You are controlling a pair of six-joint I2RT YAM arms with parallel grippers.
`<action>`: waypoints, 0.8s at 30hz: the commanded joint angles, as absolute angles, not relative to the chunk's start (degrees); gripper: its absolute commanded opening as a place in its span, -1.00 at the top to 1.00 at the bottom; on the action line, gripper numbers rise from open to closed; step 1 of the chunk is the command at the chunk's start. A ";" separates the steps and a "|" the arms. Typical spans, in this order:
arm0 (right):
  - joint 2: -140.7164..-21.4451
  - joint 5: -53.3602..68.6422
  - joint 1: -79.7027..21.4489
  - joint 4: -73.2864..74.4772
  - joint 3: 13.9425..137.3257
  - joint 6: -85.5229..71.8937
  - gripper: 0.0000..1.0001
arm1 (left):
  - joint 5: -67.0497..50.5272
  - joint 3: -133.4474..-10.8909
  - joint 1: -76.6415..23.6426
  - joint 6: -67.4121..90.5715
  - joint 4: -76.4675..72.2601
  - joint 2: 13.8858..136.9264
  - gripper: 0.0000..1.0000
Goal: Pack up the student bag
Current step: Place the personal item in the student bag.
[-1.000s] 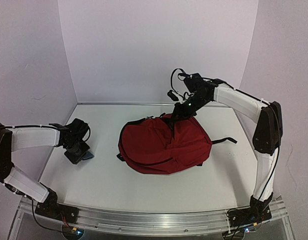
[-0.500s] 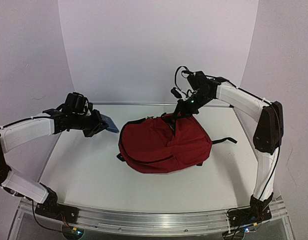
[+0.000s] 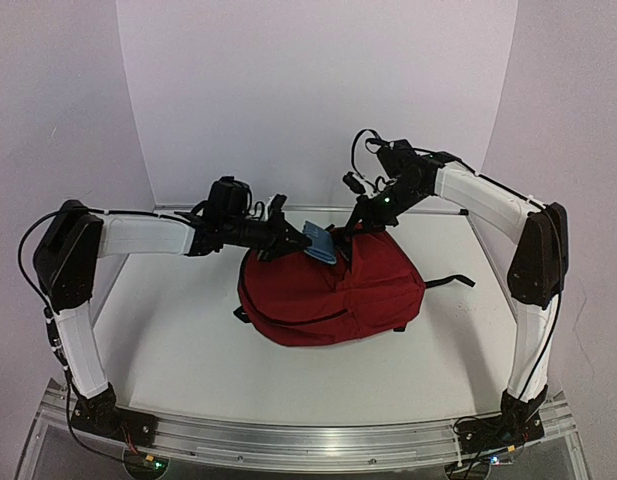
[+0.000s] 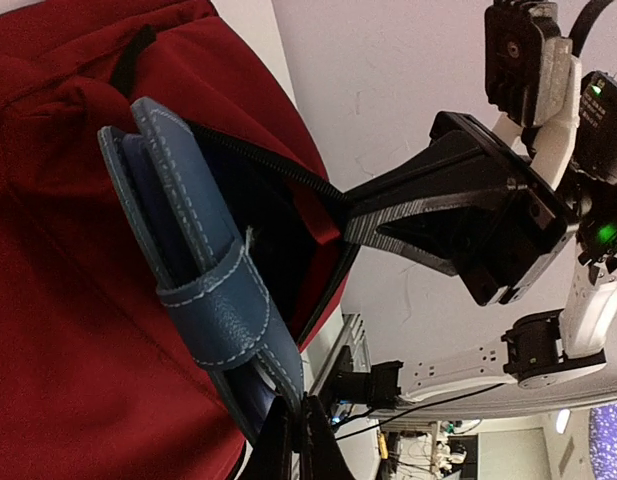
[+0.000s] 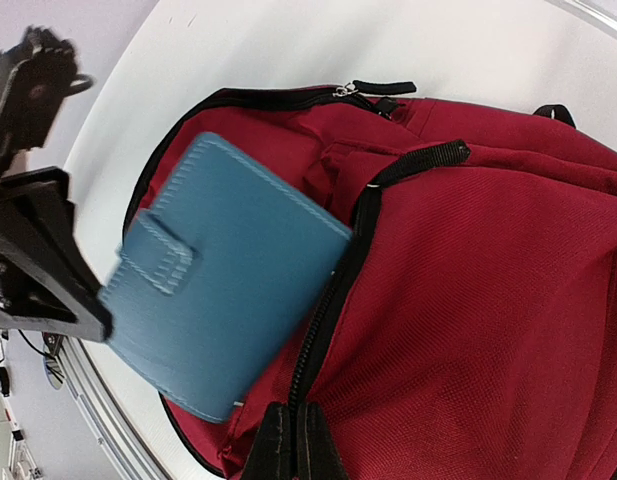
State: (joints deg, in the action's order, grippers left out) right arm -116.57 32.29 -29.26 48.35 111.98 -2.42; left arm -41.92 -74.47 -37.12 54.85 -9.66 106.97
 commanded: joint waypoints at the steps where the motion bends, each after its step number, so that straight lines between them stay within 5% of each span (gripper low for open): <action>1: -114.56 33.52 -28.78 47.02 115.03 -2.53 1.00 | -47.93 -77.37 -37.34 59.76 -22.57 110.81 1.00; 24: -114.17 37.02 -28.92 45.82 114.23 -5.97 1.00 | -46.98 -80.90 -42.27 70.25 -30.80 125.07 0.99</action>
State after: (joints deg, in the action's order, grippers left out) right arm -116.57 33.12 -28.39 48.47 112.18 -4.73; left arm -46.98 -78.74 -41.58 68.46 -32.79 123.29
